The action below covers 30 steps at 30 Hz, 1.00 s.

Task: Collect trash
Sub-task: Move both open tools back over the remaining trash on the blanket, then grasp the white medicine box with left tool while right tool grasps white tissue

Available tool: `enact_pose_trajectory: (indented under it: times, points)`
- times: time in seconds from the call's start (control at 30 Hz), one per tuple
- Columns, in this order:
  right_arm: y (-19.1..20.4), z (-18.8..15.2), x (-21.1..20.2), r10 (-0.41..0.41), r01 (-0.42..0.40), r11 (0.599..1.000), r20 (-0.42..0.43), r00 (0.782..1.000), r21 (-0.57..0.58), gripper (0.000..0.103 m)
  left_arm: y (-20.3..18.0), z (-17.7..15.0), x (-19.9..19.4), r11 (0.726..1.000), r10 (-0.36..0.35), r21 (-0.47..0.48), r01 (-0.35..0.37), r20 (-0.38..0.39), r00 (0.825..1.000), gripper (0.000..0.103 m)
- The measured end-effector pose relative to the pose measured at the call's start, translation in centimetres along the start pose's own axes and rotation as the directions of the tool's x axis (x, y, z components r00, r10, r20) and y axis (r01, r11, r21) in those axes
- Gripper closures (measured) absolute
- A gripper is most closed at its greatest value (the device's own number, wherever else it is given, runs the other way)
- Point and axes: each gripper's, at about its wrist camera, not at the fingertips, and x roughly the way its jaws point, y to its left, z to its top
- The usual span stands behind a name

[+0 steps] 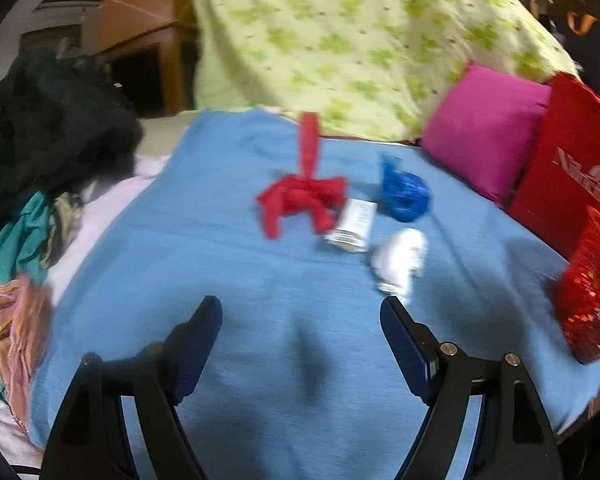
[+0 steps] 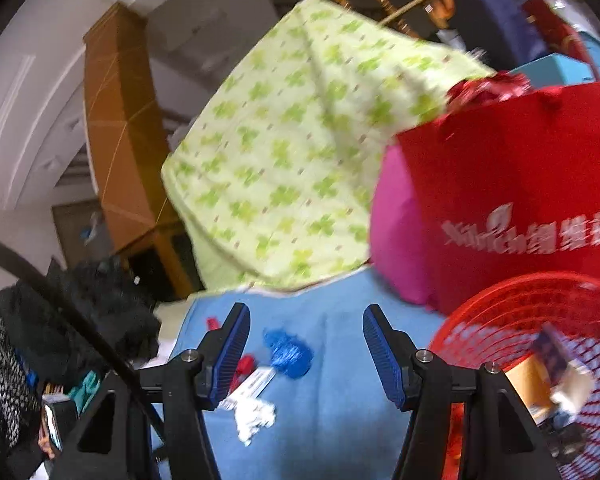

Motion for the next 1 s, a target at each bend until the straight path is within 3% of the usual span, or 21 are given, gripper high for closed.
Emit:
enact_pose_trajectory:
  times: [0.2,0.43,0.63,0.8,0.9,1.0]
  points:
    - [1.9,-2.4,4.9,0.016,-0.017,1.0,-0.191,0.982,-0.002,0.04,2.8,-0.4,1.9,0.998,0.063,0.002,-0.063,0.022,0.998,0.021]
    - [3.4,-5.1,10.2,0.023,-0.024,1.0,-0.367,0.93,0.002,0.041,3.9,-1.1,3.8,0.998,0.022,-0.055,-0.024,-0.035,0.999,0.021]
    - [4.0,-7.3,16.2,0.078,-0.029,0.994,-0.511,0.856,0.103,0.042,3.9,-0.9,4.1,0.998,0.009,-0.057,-0.011,-0.037,0.999,0.021]
    - [3.3,-9.5,21.7,0.099,0.035,0.979,-0.616,0.781,0.201,0.05,4.2,-1.0,4.8,0.997,0.002,-0.076,-0.006,-0.062,0.998,0.021]
    - [3.3,-10.7,23.8,0.122,0.056,0.968,-0.649,0.751,0.246,0.05,4.2,-0.9,5.2,0.997,0.001,-0.074,-0.007,-0.074,0.997,0.021]
    - [4.0,-11.4,25.1,0.096,0.068,0.974,-0.668,0.738,0.216,0.051,4.1,-1.0,5.6,0.998,-0.002,-0.07,-0.003,-0.084,0.996,0.021]
